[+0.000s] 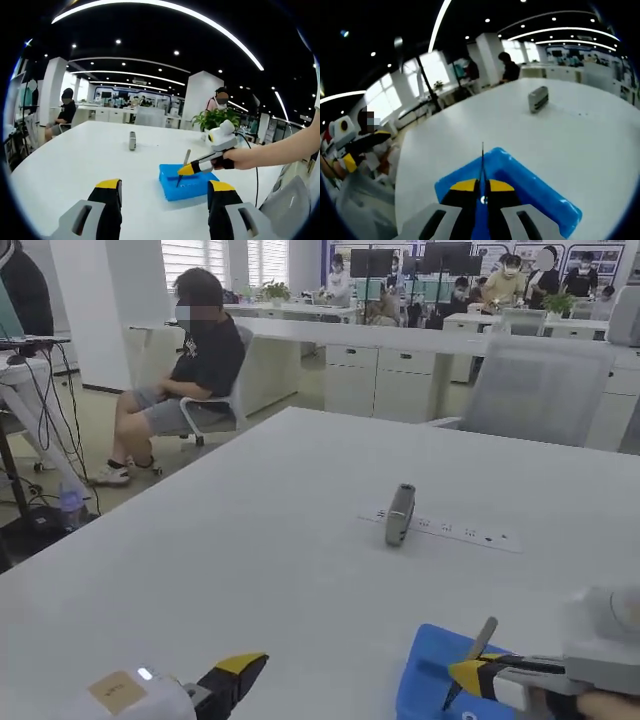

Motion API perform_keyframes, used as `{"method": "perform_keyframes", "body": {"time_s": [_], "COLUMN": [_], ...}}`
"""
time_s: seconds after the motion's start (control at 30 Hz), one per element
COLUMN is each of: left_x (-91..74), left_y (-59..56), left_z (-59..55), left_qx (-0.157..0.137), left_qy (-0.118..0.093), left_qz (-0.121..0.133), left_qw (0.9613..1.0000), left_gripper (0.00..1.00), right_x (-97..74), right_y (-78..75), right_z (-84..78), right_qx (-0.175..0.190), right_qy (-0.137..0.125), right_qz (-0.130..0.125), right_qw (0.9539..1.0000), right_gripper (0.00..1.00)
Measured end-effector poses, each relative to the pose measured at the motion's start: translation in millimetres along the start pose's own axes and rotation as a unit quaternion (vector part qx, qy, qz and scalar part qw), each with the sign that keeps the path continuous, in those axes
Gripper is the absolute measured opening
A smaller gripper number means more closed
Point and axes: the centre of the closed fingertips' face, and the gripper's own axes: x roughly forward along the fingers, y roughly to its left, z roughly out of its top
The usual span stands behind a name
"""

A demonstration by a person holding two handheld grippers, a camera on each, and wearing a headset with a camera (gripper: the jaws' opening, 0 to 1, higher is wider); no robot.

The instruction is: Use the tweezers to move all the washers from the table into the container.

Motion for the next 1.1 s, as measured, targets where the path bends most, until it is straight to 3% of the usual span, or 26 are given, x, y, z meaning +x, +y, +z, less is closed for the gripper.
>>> {"method": "perform_keyframes", "body": {"time_s": [0.1,0.27,0.47,0.73,1.1], "left_x": [0.6,0.4,0.8,1.9,2.8], "left_y": [-0.7,-1.1,-1.3,-4.8,-8.0], "left_z": [-2.3,-1.2,-2.3,-4.2,-5.5], "left_qx": [0.001,0.011,0.008,0.010,0.009], "left_qy": [0.007,0.004,0.006,0.012,0.016], "left_qz": [0.000,0.002,0.000,-0.010,-0.019], "left_qw": [1.0000,0.9999,1.0000,0.9998,0.9996], "left_gripper": [0.68,0.63,0.63,0.63,0.63], "right_x": [1.4,0.7,-0.2,-12.7,-45.9], "right_y": [2.0,8.6,5.2,18.0,46.7], "right_z": [-4.9,-3.3,-1.7,10.3,20.3], "right_qx": [-0.023,-0.053,-0.074,-0.086,-0.107], "right_qy": [0.017,0.020,0.020,0.000,-0.032], "right_qz": [-0.002,-0.002,-0.006,-0.007,0.000], "right_qw": [0.9996,0.9984,0.9970,0.9962,0.9937], "right_gripper": [0.03,0.03,0.04,0.04,0.04]}}
